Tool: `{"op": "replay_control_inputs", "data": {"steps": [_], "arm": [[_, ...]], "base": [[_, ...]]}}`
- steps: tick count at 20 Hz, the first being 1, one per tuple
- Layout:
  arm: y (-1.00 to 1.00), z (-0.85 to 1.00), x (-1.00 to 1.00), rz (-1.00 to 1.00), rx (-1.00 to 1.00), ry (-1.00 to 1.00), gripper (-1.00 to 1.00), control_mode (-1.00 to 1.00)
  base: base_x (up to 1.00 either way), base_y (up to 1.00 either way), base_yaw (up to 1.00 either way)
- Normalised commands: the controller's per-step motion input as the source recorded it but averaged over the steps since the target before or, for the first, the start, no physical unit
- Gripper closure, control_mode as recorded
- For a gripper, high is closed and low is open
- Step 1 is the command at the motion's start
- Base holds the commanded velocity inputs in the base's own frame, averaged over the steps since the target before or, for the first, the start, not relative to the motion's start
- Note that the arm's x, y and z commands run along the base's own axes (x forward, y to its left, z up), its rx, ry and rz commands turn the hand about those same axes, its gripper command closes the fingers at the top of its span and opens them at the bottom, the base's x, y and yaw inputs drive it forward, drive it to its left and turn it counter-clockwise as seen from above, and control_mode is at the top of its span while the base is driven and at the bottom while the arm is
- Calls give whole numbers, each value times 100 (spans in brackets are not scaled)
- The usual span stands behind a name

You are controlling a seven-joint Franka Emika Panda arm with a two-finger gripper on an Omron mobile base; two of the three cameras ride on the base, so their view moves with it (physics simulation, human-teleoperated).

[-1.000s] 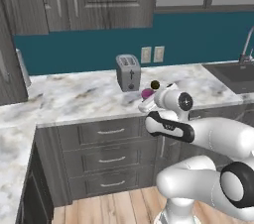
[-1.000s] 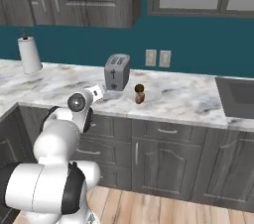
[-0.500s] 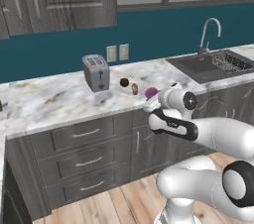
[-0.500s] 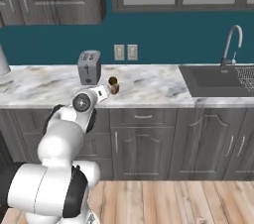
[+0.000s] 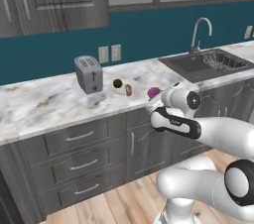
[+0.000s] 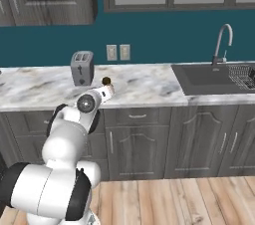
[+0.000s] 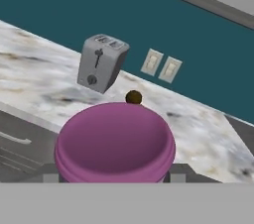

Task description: Pick the avocado and bread from the counter and place them on the plate. Then pick the jam from the cabinet and place it next to the plate. Lastly close the cabinet door.

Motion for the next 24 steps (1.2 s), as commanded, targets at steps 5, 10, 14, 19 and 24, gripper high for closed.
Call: {"op": "replay_control_inputs", "data": {"steps": [5, 10, 14, 19, 24], "arm": [[0, 0, 0, 0, 0, 0, 100, 100], [0, 0, 0, 0, 0, 0, 100, 100], [0, 0, 0, 0, 0, 0, 100, 100], [0, 0, 0, 0, 0, 0, 100, 100], [0, 0, 0, 0, 0, 0, 100, 100]], "base": [[33, 6, -12], [43, 18, -9], [44, 17, -8], [38, 12, -8], [36, 9, -8]]}}
